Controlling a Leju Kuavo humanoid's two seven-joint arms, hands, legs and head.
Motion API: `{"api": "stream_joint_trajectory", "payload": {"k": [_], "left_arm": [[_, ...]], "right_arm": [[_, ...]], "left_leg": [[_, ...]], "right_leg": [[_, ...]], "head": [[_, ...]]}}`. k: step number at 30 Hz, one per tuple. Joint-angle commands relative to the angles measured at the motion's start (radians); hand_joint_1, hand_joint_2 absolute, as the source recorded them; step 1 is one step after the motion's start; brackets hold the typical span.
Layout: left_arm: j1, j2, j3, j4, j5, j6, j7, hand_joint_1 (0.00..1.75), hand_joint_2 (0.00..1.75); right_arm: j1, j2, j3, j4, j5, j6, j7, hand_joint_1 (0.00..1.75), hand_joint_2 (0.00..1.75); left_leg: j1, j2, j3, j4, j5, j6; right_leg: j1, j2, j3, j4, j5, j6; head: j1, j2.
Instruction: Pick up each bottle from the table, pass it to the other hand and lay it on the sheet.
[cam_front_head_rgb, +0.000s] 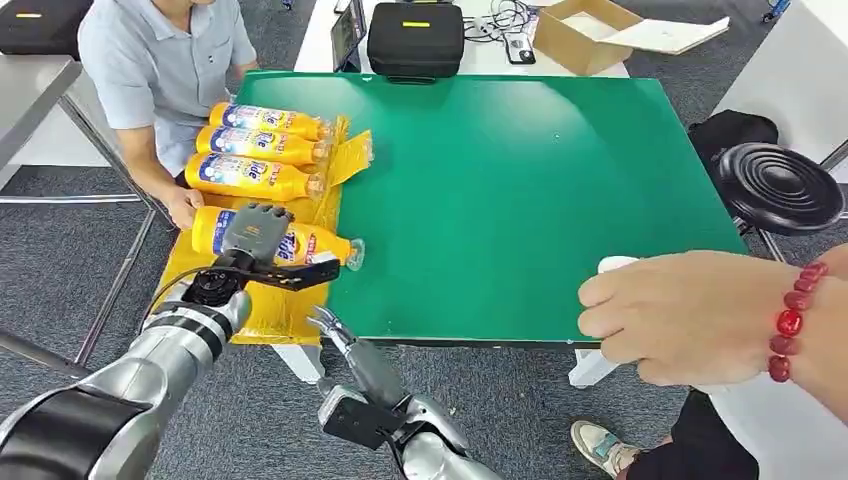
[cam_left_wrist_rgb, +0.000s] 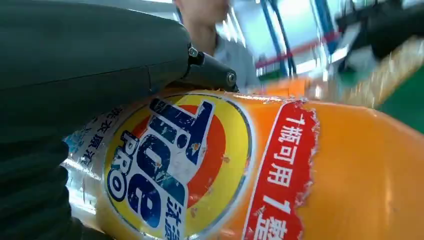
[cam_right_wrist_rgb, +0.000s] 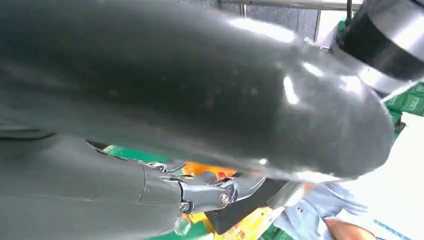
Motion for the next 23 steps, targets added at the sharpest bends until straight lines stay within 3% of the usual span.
{"api": "stream_joint_trajectory", "payload": {"k": [1, 7, 9, 13, 15, 17, 23], "left_arm": [[-0.062, 0.000, 0.010, 0.149, 0.065, -0.172, -0.026, 1.75, 1.75], [-0.040, -0.002, 0.103, 0.142, 0.174, -0.265, -0.054, 1.75, 1.75], [-0.032, -0.001, 0.125, 0.140, 0.200, -0.272, -0.064, 1.48, 1.75], [-0.032, -0.001, 0.125, 0.140, 0.200, -0.272, -0.064, 1.48, 1.75], [-0.021, 0.002, 0.154, 0.142, 0.238, -0.294, -0.108, 0.30, 1.75], [-0.006, 0.012, 0.178, 0.143, 0.272, -0.327, -0.150, 0.03, 1.75], [0.007, 0.021, 0.192, 0.149, 0.291, -0.346, -0.171, 0.00, 1.75]], "right_arm": [[-0.030, 0.000, 0.053, 0.065, -0.003, 0.023, 0.000, 0.00, 0.00], [-0.032, -0.001, 0.060, 0.067, -0.001, 0.031, 0.000, 0.00, 0.00], [-0.031, -0.001, 0.062, 0.068, -0.001, 0.033, 0.000, 0.00, 0.00], [-0.031, -0.001, 0.062, 0.068, -0.001, 0.033, 0.000, 0.00, 0.00], [-0.030, 0.000, 0.065, 0.073, -0.002, 0.040, 0.000, 0.00, 0.00], [-0.029, 0.000, 0.073, 0.070, 0.000, 0.042, 0.000, 0.00, 0.00], [-0.025, -0.001, 0.074, 0.069, -0.004, 0.043, 0.000, 0.00, 0.00]], "left_leg": [[0.001, 0.001, 0.006, 0.000, -0.003, -0.001], [0.000, 0.001, 0.003, -0.001, -0.001, 0.000], [0.000, 0.001, 0.004, -0.001, -0.001, -0.001], [0.000, 0.002, 0.006, -0.001, -0.002, -0.001], [0.000, 0.002, 0.007, -0.001, -0.002, -0.001], [0.000, 0.002, 0.008, -0.002, -0.003, -0.001], [0.000, 0.002, 0.005, -0.002, -0.001, 0.000]], "right_leg": [[0.001, 0.001, 0.006, 0.000, -0.002, -0.002], [0.000, 0.001, 0.003, -0.001, -0.001, -0.001], [0.000, 0.001, 0.004, -0.001, -0.001, -0.001], [0.000, 0.002, 0.006, -0.001, -0.001, -0.002], [0.001, 0.002, 0.007, -0.001, -0.002, -0.002], [0.000, 0.002, 0.007, -0.001, -0.002, -0.002], [0.000, 0.002, 0.004, -0.001, -0.001, -0.001]], "head": [[0.000, 0.000], [0.000, 0.000], [0.000, 0.000], [0.000, 0.000], [0.000, 0.000], [0.000, 0.000], [0.000, 0.000]]}}
